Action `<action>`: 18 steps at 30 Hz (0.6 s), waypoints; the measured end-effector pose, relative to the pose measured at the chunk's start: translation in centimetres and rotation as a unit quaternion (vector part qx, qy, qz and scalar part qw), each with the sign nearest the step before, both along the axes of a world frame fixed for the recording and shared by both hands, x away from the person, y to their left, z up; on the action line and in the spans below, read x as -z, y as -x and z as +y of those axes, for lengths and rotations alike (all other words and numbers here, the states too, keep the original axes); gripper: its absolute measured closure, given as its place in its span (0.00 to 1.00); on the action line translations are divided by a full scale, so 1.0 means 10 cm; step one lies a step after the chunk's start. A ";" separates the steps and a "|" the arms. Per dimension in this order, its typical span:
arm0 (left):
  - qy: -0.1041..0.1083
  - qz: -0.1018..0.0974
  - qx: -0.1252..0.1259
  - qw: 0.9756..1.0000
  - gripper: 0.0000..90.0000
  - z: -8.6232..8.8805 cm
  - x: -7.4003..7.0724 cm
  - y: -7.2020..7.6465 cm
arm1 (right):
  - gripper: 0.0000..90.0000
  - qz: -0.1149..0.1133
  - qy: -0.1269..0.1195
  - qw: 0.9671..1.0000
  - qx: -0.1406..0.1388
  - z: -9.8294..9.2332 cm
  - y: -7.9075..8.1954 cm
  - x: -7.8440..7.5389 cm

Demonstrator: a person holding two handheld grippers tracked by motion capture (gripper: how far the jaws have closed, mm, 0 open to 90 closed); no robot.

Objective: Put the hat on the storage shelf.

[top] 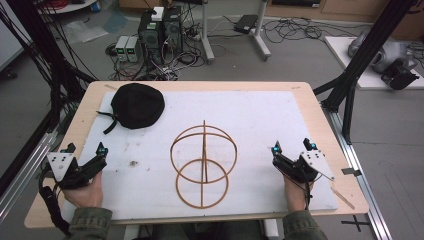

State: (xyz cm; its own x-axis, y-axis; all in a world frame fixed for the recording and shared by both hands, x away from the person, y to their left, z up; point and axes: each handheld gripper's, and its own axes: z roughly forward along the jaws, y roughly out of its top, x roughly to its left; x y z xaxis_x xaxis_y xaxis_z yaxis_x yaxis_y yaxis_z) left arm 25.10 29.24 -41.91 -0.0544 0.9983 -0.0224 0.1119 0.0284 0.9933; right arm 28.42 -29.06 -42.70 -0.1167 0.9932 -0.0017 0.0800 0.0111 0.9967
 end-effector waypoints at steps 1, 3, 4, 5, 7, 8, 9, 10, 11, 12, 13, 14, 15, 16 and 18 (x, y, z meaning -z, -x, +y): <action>0.000 0.000 0.000 1.000 0.17 0.00 0.00 0.00 | 0.06 -0.001 0.001 1.000 0.000 0.00 0.00 0.00; 0.000 0.001 0.001 1.000 0.17 0.00 0.00 0.00 | 0.06 -0.001 0.001 1.000 -0.001 0.00 0.00 0.00; 0.001 0.001 0.001 1.000 0.17 0.00 0.00 0.00 | 0.06 0.000 -0.001 1.000 -0.001 0.00 0.00 0.00; 0.001 0.001 0.002 1.000 0.17 -0.01 0.00 0.00 | 0.06 0.000 -0.002 1.000 -0.001 0.00 -0.01 0.00; 0.002 0.002 0.004 1.000 0.17 -0.01 0.00 0.00 | 0.06 -0.001 -0.001 1.000 -0.001 0.00 -0.01 0.00; 0.002 0.002 0.004 1.000 0.17 -0.01 0.00 0.00 | 0.06 -0.001 -0.002 1.000 -0.001 0.00 0.00 0.00; 0.002 0.002 0.005 1.000 0.17 -0.01 0.00 0.00 | 0.06 -0.003 0.001 1.000 -0.001 -0.01 -0.01 0.00; 0.002 0.002 0.005 1.000 0.17 -0.01 0.00 0.00 | 0.06 -0.003 0.001 1.000 -0.001 -0.01 -0.01 0.00; 0.002 0.003 0.005 1.000 0.17 -0.01 0.00 0.00 | 0.06 -0.003 -0.002 1.000 -0.001 -0.01 0.00 0.00; 0.002 0.003 0.005 1.000 0.17 -0.01 0.00 0.00 | 0.06 -0.003 -0.001 1.000 -0.001 -0.01 0.00 0.00; 0.002 0.004 0.004 1.000 0.17 0.00 0.00 0.00 | 0.06 -0.003 -0.002 1.000 0.000 -0.01 0.00 0.00; 0.002 0.004 0.004 1.000 0.17 0.00 0.00 0.00 | 0.06 -0.001 -0.004 1.000 0.000 -0.01 0.00 0.00; 0.005 0.003 0.004 1.000 0.17 0.00 0.00 0.00 | 0.06 -0.001 -0.004 1.000 0.000 -0.01 0.00 0.00; 0.005 0.003 0.004 1.000 0.17 0.00 0.00 0.00 | 0.06 -0.001 -0.004 1.000 0.000 -0.01 0.00 0.00; 0.004 0.002 0.004 1.000 0.17 0.00 0.00 0.00 | 0.06 -0.002 -0.005 1.000 0.000 -0.01 0.00 0.00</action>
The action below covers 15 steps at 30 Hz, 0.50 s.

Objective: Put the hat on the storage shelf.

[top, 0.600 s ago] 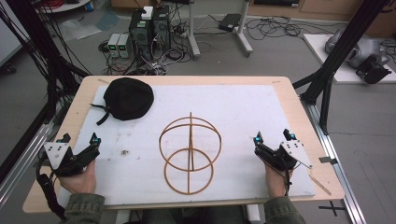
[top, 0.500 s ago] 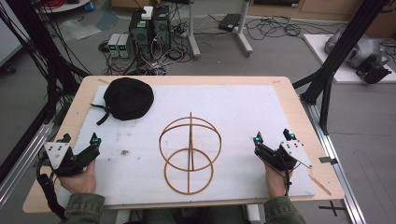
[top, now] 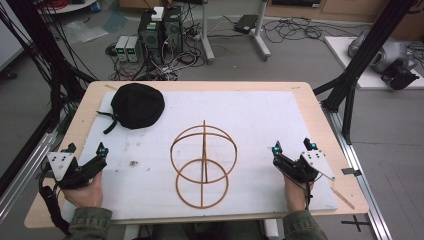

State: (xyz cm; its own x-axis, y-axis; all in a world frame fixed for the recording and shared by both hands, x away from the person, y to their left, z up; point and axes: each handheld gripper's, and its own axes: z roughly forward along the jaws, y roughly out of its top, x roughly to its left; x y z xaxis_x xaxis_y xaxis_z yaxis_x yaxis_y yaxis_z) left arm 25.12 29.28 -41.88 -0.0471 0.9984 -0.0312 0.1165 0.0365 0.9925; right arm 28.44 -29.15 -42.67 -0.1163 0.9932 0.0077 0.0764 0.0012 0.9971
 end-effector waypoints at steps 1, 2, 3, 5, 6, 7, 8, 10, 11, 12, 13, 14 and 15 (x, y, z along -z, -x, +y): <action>0.000 0.000 0.000 1.000 0.17 0.00 0.00 0.00 | 0.06 -0.001 0.001 1.000 0.000 0.00 0.00 0.00; 0.001 0.000 0.001 1.000 0.17 0.00 0.00 0.00 | 0.06 -0.001 0.001 1.000 0.000 0.00 0.00 0.00; 0.002 0.003 0.003 1.000 0.17 0.00 0.00 -0.01 | 0.06 0.000 0.001 1.000 -0.001 -0.01 0.00 0.00; 0.006 0.006 0.004 1.000 0.16 0.01 0.00 -0.02 | 0.06 0.000 0.001 1.000 -0.002 -0.01 0.00 0.00; 0.007 0.007 0.005 1.000 0.16 0.01 -0.01 -0.02 | 0.06 -0.001 0.002 1.000 -0.001 -0.01 -0.01 0.00; 0.007 0.007 0.005 1.000 0.16 0.01 -0.01 -0.02 | 0.06 0.003 -0.002 1.000 0.001 -0.01 -0.01 0.00; 0.006 0.005 0.005 1.000 0.16 0.01 -0.01 -0.02 | 0.06 0.004 -0.002 1.000 0.001 -0.01 -0.01 0.00; 0.003 0.000 0.008 1.000 0.16 0.00 -0.02 -0.02 | 0.06 0.004 -0.002 1.000 0.001 -0.01 -0.01 0.00; 0.003 -0.003 0.009 1.000 0.16 -0.01 -0.02 -0.02 | 0.06 0.004 -0.001 1.000 0.001 -0.01 -0.01 0.00; 0.001 -0.005 0.011 1.000 0.16 -0.01 -0.03 -0.02 | 0.06 0.004 -0.001 1.000 0.002 -0.01 -0.01 0.00; -0.001 -0.008 0.014 1.000 0.16 -0.02 -0.04 -0.02 | 0.06 0.004 -0.002 1.000 0.002 -0.01 -0.01 0.00; -0.001 -0.008 0.014 1.000 0.16 -0.02 -0.04 -0.02 | 0.06 0.005 -0.002 1.000 0.001 -0.01 -0.01 0.00; -0.003 -0.009 0.016 1.000 0.16 -0.02 -0.05 -0.02 | 0.06 0.006 -0.001 1.000 0.002 -0.01 -0.01 0.00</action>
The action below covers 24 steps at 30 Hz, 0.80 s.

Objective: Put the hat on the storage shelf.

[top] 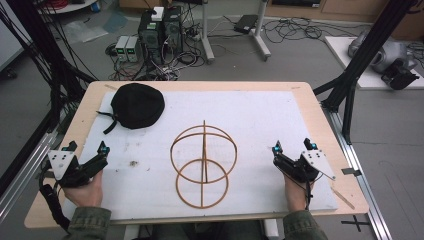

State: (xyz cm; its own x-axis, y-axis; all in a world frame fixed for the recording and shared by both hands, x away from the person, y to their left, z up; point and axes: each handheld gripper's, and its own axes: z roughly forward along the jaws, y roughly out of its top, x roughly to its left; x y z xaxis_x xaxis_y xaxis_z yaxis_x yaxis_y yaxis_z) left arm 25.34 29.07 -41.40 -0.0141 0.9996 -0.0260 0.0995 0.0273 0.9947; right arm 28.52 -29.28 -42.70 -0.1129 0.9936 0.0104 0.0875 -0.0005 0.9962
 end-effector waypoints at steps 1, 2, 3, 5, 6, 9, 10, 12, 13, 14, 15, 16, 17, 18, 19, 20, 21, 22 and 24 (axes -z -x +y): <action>-0.002 0.000 0.003 1.000 0.16 -0.01 0.00 0.00 | 0.06 0.000 0.000 1.000 0.000 0.00 0.00 0.00; -0.002 -0.001 0.007 1.000 0.16 -0.01 -0.01 -0.01 | 0.06 -0.002 0.002 1.000 -0.001 -0.01 0.00 0.00; -0.005 -0.001 0.017 1.000 0.16 -0.02 -0.01 -0.03 | 0.06 -0.001 -0.001 1.000 0.001 -0.01 0.00 0.00; -0.002 -0.003 0.028 1.000 0.16 -0.02 -0.02 -0.05 | 0.06 0.000 -0.003 1.000 0.000 -0.01 -0.01 0.00; -0.002 -0.003 0.028 1.000 0.16 -0.02 -0.02 -0.05 | 0.06 0.000 -0.003 1.000 0.001 -0.02 -0.02 0.00; -0.007 -0.003 0.040 0.999 0.19 -0.02 -0.06 -0.10 | 0.06 0.003 -0.012 1.000 0.001 -0.02 -0.01 0.00; -0.011 0.006 0.047 0.999 0.19 -0.02 -0.10 -0.15 | 0.06 0.003 -0.011 1.000 0.001 -0.02 -0.02 0.00; -0.014 0.014 0.047 0.999 0.18 -0.03 -0.11 -0.18 | 0.06 0.004 -0.009 1.000 0.000 -0.02 -0.02 0.00; -0.017 0.020 0.045 0.999 0.18 -0.05 -0.13 -0.21 | 0.06 0.004 -0.010 1.000 0.000 -0.01 -0.02 0.00; -0.024 0.023 0.046 0.998 0.18 -0.07 -0.15 -0.26 | 0.06 0.005 -0.009 1.000 0.000 -0.01 -0.02 0.00; -0.024 0.023 0.046 0.998 0.18 -0.07 -0.15 -0.26 | 0.06 0.005 -0.009 1.000 0.000 -0.01 -0.02 0.00; -0.024 0.025 0.046 0.998 0.18 -0.08 -0.16 -0.28 | 0.06 0.006 -0.008 1.000 -0.002 0.00 -0.02 0.01; -0.023 0.029 0.047 0.998 0.18 -0.08 -0.18 -0.30 | 0.06 0.004 -0.005 1.000 -0.003 0.01 -0.02 0.01; -0.022 0.033 0.051 0.998 0.18 -0.08 -0.20 -0.32 | 0.06 0.006 -0.006 1.000 -0.004 0.01 -0.02 0.01; -0.022 0.034 0.053 0.998 0.18 -0.09 -0.24 -0.35 | 0.06 0.007 -0.004 1.000 -0.004 0.02 -0.02 0.01; -0.024 0.035 0.055 0.998 0.18 -0.10 -0.26 -0.37 | 0.06 0.006 -0.003 1.000 -0.005 0.02 -0.03 0.01; -0.024 0.035 0.055 0.998 0.17 -0.10 -0.26 -0.37 | 0.06 0.007 -0.003 1.000 -0.006 0.03 -0.03 0.01; -0.028 0.038 0.056 0.997 0.17 -0.11 -0.29 -0.40 | 0.06 0.006 0.001 1.000 -0.008 0.03 -0.03 0.01; -0.030 0.039 0.057 0.997 0.17 -0.11 -0.32 -0.44 | 0.06 0.009 -0.003 1.000 -0.008 0.04 -0.03 0.01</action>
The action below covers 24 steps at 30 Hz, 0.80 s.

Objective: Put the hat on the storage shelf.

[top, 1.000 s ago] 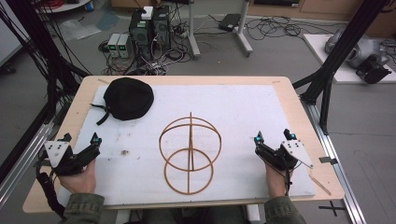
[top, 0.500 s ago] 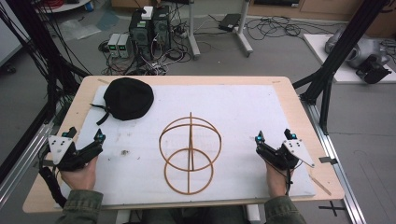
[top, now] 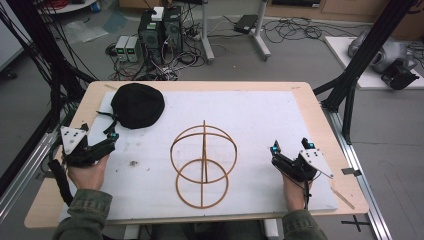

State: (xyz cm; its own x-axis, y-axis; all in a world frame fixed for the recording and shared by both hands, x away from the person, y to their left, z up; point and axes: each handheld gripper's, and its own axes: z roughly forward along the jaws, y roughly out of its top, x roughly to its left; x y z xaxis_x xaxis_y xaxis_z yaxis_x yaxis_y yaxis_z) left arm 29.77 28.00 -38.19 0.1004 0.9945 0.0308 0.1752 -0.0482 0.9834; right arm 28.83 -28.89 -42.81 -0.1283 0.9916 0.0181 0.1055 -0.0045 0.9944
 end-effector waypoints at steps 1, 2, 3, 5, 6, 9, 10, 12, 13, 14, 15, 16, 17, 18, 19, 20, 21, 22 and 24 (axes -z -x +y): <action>0.007 0.009 0.008 1.000 0.17 0.01 -0.03 -0.07 | 0.06 -0.003 0.005 1.000 0.000 0.00 -0.01 0.00; 0.016 0.013 0.013 1.000 0.17 0.01 -0.05 -0.10 | 0.06 0.001 0.002 1.000 -0.002 0.01 -0.01 0.00; 0.016 0.013 0.013 1.000 0.17 0.01 -0.05 -0.10 | 0.06 0.001 0.002 1.000 -0.002 0.01 -0.01 0.00; 0.030 0.019 0.014 0.999 0.17 0.03 -0.08 -0.16 | 0.06 0.004 0.001 1.000 -0.003 0.02 -0.02 0.01; 0.032 0.021 0.010 0.999 0.17 0.04 -0.09 -0.20 | 0.06 0.002 0.002 1.000 -0.004 0.03 -0.03 0.01; 0.043 0.025 0.003 0.999 0.17 0.08 -0.09 -0.30 | 0.06 0.001 0.004 1.000 -0.005 0.05 -0.04 0.01; 0.045 0.038 0.000 0.998 0.17 0.09 -0.09 -0.37 | 0.06 0.002 0.002 1.000 -0.005 0.05 -0.04 0.01; 0.042 0.043 -0.001 0.998 0.17 0.09 -0.08 -0.40 | 0.06 0.001 0.006 1.000 -0.007 0.06 -0.05 0.01; 0.040 0.045 -0.004 0.998 0.17 0.09 -0.08 -0.45 | 0.06 0.003 0.004 1.000 -0.008 0.07 -0.06 0.01; 0.041 0.043 -0.007 0.998 0.17 0.08 -0.08 -0.47 | 0.06 0.002 0.007 1.000 -0.009 0.07 -0.06 0.01; 0.044 0.044 -0.008 0.998 0.17 0.08 -0.07 -0.49 | 0.06 0.002 0.007 1.000 -0.009 0.08 -0.07 0.01; 0.048 0.046 -0.009 0.998 0.17 0.08 -0.07 -0.51 | 0.06 0.003 0.005 1.000 -0.010 0.08 -0.07 0.01; 0.048 0.046 -0.009 0.998 0.17 0.08 -0.07 -0.51 | 0.06 0.003 0.005 1.000 -0.010 0.08 -0.07 0.01; 0.057 0.051 -0.010 0.997 0.17 0.07 -0.08 -0.57 | 0.06 0.002 0.007 1.000 -0.011 0.09 -0.08 0.02; 0.057 0.051 -0.010 0.997 0.17 0.07 -0.08 -0.57 | 0.06 0.002 0.007 1.000 -0.011 0.09 -0.08 0.02; 0.063 0.049 -0.007 0.997 0.18 0.06 -0.08 -0.60 | 0.06 0.002 0.007 1.000 -0.011 0.09 -0.09 0.02; 0.061 0.054 -0.005 0.997 0.18 0.05 -0.09 -0.63 | 0.06 0.002 0.007 1.000 -0.011 0.09 -0.10 0.02; 0.047 0.054 -0.001 0.997 0.18 -0.01 -0.12 -0.69 | 0.06 0.001 0.008 1.000 -0.011 0.09 -0.10 0.02; 0.040 0.057 0.000 0.998 0.17 -0.04 -0.13 -0.73 | 0.06 0.003 0.007 1.000 -0.013 0.10 -0.11 0.02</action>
